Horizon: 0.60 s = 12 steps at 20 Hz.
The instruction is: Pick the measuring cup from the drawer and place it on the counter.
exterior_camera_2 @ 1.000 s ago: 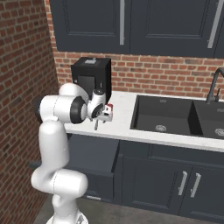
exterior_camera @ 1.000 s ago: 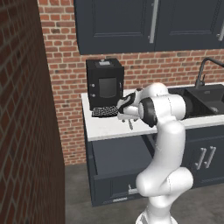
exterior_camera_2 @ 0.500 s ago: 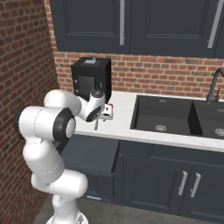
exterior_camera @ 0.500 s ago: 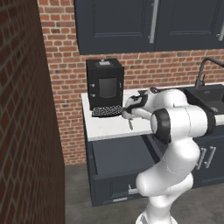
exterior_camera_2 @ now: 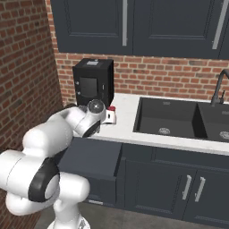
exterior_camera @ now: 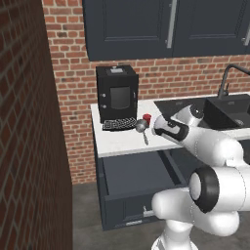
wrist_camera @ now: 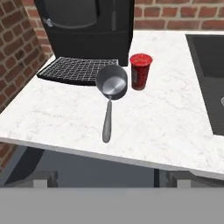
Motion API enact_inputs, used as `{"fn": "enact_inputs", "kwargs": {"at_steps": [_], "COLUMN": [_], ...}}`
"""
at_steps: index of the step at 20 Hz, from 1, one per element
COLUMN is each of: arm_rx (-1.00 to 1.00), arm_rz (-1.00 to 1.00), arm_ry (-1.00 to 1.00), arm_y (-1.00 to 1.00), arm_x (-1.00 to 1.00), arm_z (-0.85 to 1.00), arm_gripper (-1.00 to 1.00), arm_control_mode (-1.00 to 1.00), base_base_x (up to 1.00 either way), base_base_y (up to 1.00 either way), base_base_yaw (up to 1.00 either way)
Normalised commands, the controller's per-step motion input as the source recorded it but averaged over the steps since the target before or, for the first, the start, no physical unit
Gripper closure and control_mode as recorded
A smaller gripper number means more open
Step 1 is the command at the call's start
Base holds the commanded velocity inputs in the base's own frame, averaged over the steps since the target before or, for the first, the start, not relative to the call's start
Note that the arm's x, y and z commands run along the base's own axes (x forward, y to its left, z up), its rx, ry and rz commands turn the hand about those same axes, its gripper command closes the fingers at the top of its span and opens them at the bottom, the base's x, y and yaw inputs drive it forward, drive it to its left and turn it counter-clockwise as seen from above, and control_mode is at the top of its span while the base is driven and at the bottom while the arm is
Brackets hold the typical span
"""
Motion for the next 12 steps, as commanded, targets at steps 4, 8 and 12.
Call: {"fn": "enact_inputs", "kwargs": {"at_steps": [4, 8, 12], "arm_rx": [0.01, 0.06, 0.1], "arm_rz": [0.0, 0.0, 0.0], "arm_ry": [-0.12, -0.05, 0.0], "arm_y": [-0.26, -0.34, -0.51], "arm_x": [-0.48, -0.22, -0.03], "arm_z": [0.67, 0.52, 0.05], "arm_gripper": [-1.0, -1.0, -1.0], "arm_control_mode": [-1.0, -1.0, -1.0], "base_base_x": [0.0, 0.0, 0.0], "base_base_y": [0.0, 0.0, 0.0], "base_base_yaw": [0.0, 0.0, 0.0]}}
